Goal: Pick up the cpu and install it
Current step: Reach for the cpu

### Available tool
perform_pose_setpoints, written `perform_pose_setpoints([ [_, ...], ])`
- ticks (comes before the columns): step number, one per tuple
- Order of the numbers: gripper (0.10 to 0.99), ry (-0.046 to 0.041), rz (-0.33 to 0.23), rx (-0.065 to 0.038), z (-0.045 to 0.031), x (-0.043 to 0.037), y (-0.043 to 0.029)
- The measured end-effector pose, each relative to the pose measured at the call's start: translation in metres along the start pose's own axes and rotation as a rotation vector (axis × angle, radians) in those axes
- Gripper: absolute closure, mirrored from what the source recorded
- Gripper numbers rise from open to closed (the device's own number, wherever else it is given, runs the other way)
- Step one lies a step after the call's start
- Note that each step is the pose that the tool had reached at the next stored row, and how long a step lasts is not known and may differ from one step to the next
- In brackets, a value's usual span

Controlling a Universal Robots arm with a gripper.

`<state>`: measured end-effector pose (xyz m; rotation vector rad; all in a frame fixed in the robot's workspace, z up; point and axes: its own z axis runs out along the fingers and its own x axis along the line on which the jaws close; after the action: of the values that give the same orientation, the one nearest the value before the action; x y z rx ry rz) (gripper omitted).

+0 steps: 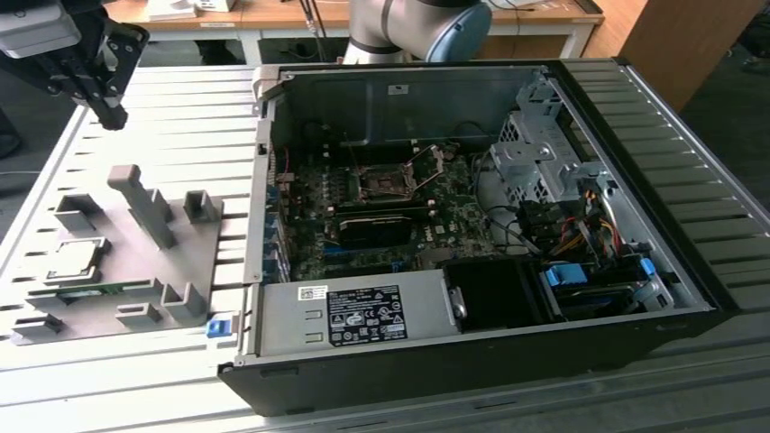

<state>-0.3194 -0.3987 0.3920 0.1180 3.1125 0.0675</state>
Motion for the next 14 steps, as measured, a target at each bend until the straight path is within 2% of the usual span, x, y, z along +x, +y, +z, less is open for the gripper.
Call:
perform_pose_setpoints([
  [14, 0.98, -0.0001, 0.0, 0.0, -0.0003, 0.0173, -0.0013],
])
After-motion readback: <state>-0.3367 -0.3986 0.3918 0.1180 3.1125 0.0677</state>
